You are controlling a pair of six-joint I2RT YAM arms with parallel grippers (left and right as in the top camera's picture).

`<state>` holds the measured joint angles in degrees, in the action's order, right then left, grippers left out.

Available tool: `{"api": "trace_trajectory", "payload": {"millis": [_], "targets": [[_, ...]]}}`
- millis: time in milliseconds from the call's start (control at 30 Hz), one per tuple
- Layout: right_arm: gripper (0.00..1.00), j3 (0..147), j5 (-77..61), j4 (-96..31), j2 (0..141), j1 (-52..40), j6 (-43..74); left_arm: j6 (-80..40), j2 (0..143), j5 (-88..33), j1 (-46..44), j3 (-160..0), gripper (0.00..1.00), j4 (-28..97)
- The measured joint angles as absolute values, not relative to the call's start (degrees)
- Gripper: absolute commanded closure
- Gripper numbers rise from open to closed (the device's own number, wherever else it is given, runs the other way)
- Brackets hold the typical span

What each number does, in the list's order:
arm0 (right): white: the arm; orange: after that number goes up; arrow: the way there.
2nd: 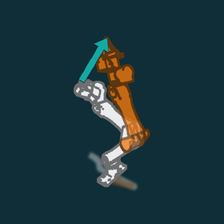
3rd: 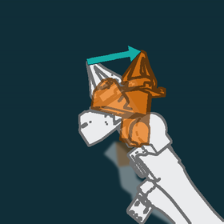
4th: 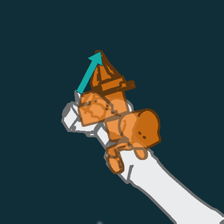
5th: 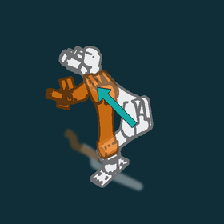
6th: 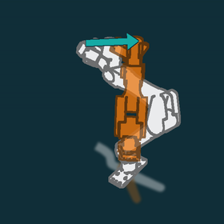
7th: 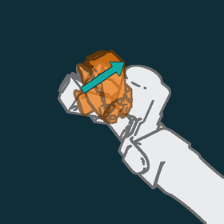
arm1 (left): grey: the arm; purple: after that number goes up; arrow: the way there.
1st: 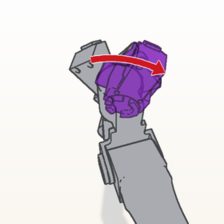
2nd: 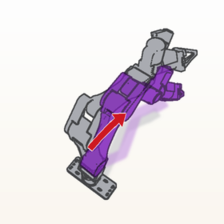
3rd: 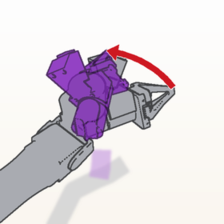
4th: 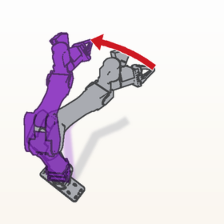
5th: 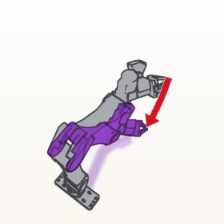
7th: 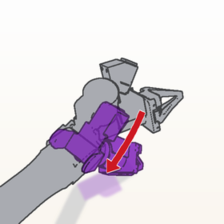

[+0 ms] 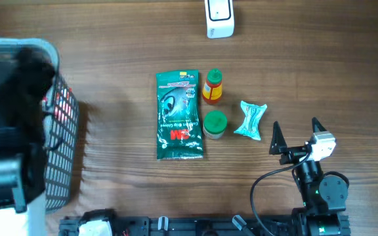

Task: Scan the item barcode
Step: 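Reach the left gripper into the basket and grasp the pink tissue pack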

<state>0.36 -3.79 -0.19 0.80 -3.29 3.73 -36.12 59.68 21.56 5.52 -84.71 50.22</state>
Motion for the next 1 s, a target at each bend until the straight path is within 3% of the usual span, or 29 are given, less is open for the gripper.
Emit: {"api": "trace_trajectory", "payload": {"millis": [167, 333, 800, 1000], "targets": [[0.00, 0.36, -3.79, -0.19, 0.80, -3.29, 3.73, -43.46, 64.36, 11.75, 23.86, -84.73, 0.16, 57.58], [0.00, 0.36, -3.79, -0.19, 0.80, -3.29, 3.73, -50.72, 75.05, 3.49, 32.25, -84.73, 0.16, 61.39], [0.00, 0.36, -3.79, -0.19, 0.80, -3.29, 3.75, -56.53, 103.85, -6.46, 34.63, -79.64, 0.15, 54.52], [0.00, 0.36, -3.79, -0.19, 0.80, -3.29, 3.75, -56.47, 106.65, -11.94, 34.63, -74.78, 0.16, 48.58]]}}
